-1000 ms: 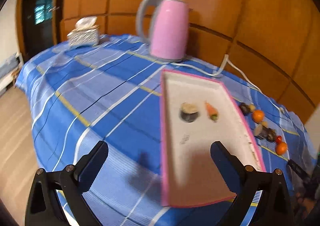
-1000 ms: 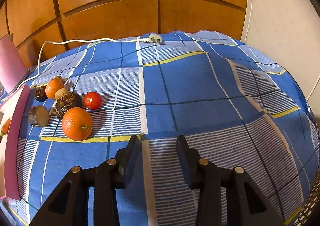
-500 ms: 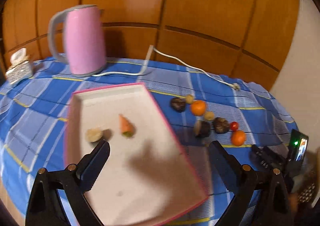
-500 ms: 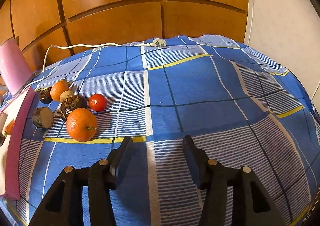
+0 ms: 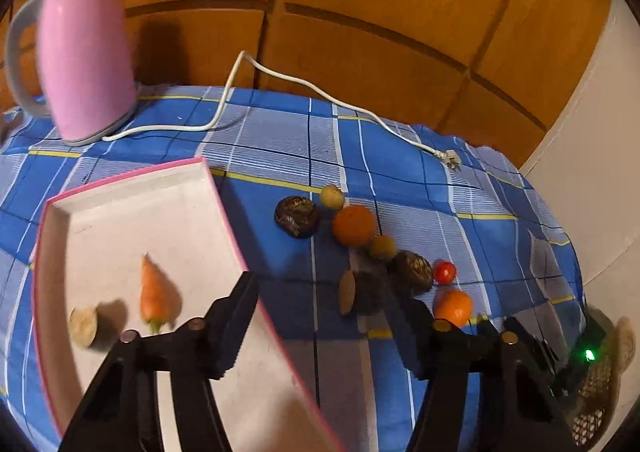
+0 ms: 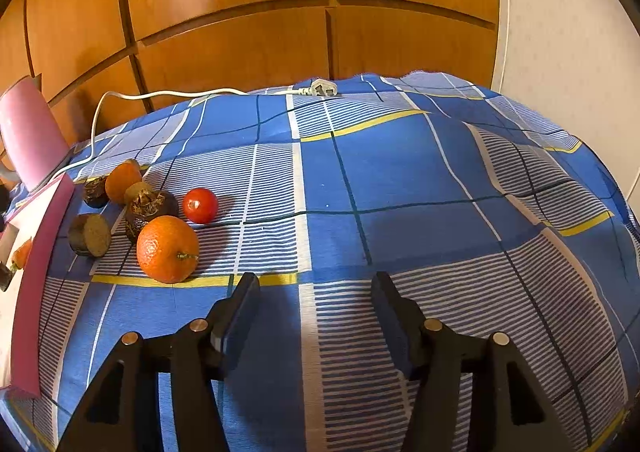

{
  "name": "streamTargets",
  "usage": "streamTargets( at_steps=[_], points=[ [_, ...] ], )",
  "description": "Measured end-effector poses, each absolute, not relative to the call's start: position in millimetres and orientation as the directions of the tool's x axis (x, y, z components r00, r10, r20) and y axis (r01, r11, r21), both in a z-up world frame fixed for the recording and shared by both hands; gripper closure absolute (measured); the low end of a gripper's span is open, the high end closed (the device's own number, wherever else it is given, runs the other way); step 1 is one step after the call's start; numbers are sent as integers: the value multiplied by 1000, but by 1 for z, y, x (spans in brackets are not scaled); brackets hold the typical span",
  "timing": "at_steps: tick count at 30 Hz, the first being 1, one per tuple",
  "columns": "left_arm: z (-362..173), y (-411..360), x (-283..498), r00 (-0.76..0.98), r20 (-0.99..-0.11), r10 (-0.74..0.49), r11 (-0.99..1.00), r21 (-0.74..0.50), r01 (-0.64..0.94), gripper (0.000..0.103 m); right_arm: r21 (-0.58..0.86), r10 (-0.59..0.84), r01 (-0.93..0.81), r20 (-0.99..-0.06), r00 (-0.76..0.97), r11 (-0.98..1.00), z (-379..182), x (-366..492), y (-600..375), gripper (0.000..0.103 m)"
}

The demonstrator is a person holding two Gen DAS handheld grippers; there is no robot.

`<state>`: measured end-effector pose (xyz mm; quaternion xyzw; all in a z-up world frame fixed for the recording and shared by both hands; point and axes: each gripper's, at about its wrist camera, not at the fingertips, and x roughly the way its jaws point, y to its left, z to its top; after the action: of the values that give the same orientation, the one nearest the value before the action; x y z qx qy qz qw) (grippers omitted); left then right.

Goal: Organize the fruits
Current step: 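Move the left tool to the dark round brown item and close on it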

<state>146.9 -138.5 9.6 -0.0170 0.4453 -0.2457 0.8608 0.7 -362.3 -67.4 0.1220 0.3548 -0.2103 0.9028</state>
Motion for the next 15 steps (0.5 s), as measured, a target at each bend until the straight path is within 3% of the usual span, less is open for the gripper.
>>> streamTargets(
  at_steps=[9, 11, 15],
  points=[
    [-5, -163, 191, 469, -789, -398, 896, -223, 384, 49, 94, -284, 466, -683, 673, 880, -68, -2, -364, 43],
    [-9, -165, 201, 467, -797, -382, 905, -220, 365, 49, 125, -279, 478, -676, 683, 869, -67, -6, -368, 48],
    [-15, -173, 216, 484, -805, -342, 921, -185, 344, 48, 126, -369, 592, -674, 639, 796, -64, -17, -380, 50]
  ],
)
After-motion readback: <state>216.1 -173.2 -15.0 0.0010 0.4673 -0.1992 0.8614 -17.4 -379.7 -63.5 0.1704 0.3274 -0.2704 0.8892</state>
